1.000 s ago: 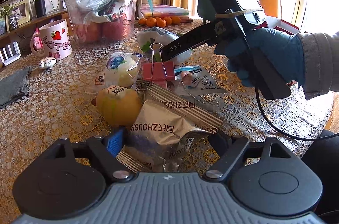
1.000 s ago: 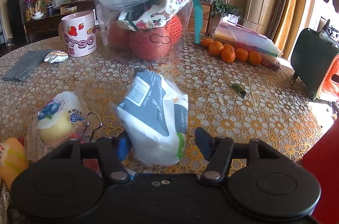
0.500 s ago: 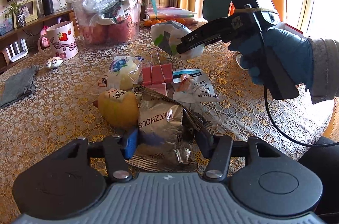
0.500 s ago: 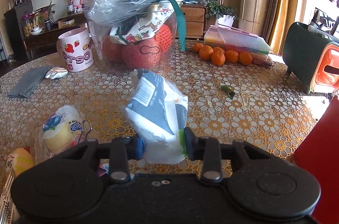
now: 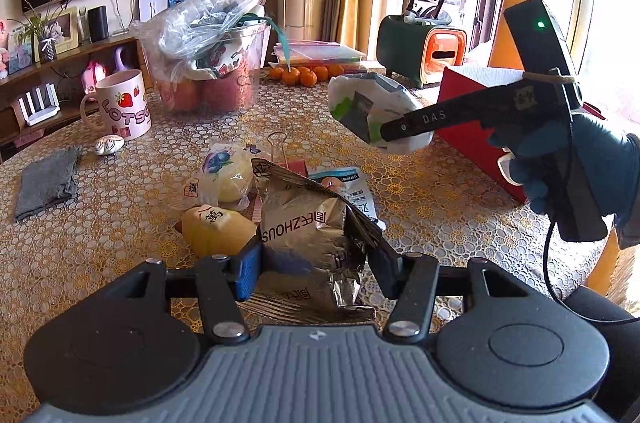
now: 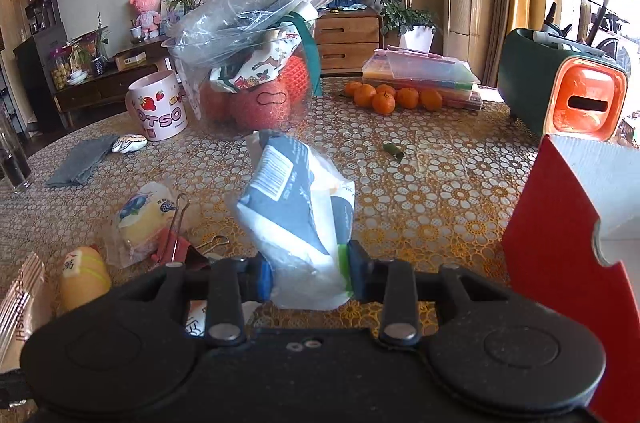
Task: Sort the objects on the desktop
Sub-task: 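Carry both held packs over the open red box with both tools, then open both tools to drop the snack bag and wipes pack into the box, then withdraw both tools from the box back toward the remaining items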
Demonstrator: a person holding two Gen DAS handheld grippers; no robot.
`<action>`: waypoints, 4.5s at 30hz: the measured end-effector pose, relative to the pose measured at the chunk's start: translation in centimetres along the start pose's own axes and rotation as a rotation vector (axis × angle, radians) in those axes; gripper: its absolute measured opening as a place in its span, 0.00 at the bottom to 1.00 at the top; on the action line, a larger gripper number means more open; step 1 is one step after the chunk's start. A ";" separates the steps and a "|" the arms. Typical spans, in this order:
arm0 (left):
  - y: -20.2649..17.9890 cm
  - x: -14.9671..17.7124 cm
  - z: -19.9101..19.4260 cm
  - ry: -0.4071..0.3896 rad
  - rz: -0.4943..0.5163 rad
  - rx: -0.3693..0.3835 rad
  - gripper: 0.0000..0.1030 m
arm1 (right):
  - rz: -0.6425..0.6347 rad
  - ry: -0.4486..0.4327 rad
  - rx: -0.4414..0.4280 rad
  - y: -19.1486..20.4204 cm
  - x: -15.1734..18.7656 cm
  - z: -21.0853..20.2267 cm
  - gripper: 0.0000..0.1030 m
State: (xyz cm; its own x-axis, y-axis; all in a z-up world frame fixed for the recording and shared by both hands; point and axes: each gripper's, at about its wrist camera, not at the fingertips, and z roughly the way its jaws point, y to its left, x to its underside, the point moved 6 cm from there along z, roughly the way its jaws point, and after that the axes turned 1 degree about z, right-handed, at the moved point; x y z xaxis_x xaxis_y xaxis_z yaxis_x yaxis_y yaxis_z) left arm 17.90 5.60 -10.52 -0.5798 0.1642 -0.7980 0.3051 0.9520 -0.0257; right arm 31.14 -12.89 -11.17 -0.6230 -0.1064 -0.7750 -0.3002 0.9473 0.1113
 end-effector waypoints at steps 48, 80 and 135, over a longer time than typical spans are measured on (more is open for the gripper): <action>-26.1 -15.1 6.1 -0.107 0.219 0.171 0.53 | 0.185 -0.153 0.120 -19.4 2.9 -18.9 0.34; -31.8 -16.1 21.9 0.265 0.328 0.145 0.54 | 0.205 0.111 0.243 -28.7 4.2 -11.6 0.34; -28.4 -16.8 11.0 0.140 0.157 0.210 0.85 | 0.065 0.083 0.145 -21.6 3.3 -20.4 0.86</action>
State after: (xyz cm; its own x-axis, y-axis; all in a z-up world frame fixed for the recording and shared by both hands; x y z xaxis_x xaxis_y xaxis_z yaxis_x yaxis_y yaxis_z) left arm 27.32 -27.03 -2.97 -0.6075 0.3528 -0.7117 0.5404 0.8402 -0.0448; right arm 20.86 -39.89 -3.49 -0.6969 -0.0622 -0.7144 -0.1535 0.9861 0.0638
